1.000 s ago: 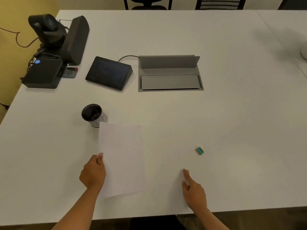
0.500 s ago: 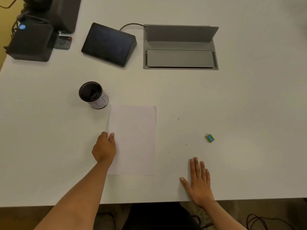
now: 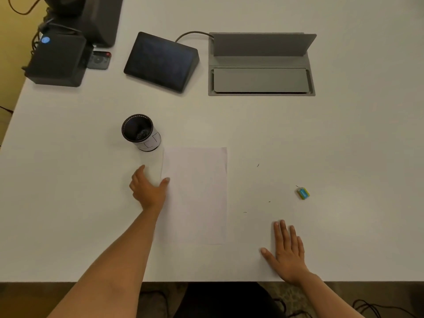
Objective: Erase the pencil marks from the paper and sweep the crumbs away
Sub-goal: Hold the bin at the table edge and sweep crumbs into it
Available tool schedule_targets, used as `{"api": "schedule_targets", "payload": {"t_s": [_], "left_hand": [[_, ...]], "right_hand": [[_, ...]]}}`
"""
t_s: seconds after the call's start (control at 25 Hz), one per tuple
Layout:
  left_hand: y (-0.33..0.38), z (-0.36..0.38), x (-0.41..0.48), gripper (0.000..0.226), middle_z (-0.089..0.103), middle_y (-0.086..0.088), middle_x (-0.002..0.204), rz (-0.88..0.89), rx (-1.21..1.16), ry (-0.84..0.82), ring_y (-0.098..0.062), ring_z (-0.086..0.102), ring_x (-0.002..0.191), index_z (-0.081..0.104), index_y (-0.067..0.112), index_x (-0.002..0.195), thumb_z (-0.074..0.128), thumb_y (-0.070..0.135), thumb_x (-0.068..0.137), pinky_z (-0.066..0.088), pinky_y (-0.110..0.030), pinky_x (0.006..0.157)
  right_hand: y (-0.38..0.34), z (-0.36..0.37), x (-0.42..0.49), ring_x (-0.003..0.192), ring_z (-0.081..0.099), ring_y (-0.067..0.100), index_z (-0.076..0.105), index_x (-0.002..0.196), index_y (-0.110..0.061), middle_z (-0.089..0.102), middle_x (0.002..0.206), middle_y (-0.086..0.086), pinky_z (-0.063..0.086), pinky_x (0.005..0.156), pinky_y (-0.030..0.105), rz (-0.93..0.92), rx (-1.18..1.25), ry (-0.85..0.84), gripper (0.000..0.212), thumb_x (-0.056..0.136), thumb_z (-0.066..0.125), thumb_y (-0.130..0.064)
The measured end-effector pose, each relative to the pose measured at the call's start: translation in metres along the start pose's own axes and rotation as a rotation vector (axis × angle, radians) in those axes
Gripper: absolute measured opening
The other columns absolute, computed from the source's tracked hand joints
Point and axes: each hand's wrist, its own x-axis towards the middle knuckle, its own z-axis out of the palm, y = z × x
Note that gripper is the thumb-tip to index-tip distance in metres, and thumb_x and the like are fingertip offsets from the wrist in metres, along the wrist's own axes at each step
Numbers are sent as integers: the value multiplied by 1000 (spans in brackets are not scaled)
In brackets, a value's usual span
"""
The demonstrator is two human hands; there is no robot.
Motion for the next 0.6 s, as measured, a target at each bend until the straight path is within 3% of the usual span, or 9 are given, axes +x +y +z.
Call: {"api": "schedule_targets", "payload": {"t_s": [0.12, 0.2, 0.36, 0.6], "left_hand": [[25, 0, 36, 112, 37, -3, 155, 21, -195, -4, -26, 24, 145, 30, 17, 153, 94, 38, 63, 28, -45, 114], [44, 5, 56, 121, 34, 0, 156, -37, -378, 23, -23, 21, 147, 27, 22, 154, 97, 38, 57, 27, -40, 116], [61, 19, 84, 122, 36, 0, 154, -147, -640, 123, -20, 27, 144, 30, 25, 152, 99, 30, 51, 35, -42, 117], [61, 30, 114, 110, 53, -2, 137, -80, -677, 189, -18, 49, 127, 45, 22, 140, 95, 39, 44, 49, -32, 105]], "right_hand": [[-3, -7, 2, 126, -47, 17, -39, 135, -31, -48, 140, -11, -21, 110, 40, 4, -9, -59, 95, 63, -11, -86], [-4, -10, 1, 123, -50, 16, -40, 134, -31, -49, 139, -11, -22, 109, 40, 10, -18, -82, 94, 64, -8, -85], [-6, -13, 0, 120, -52, 15, -42, 133, -32, -53, 135, -12, -23, 108, 39, 17, -35, -113, 93, 66, -4, -84], [-7, -15, 3, 118, -54, 9, -45, 128, -37, -53, 134, -14, -26, 105, 36, 29, -10, -133, 90, 67, 2, -83]]}}
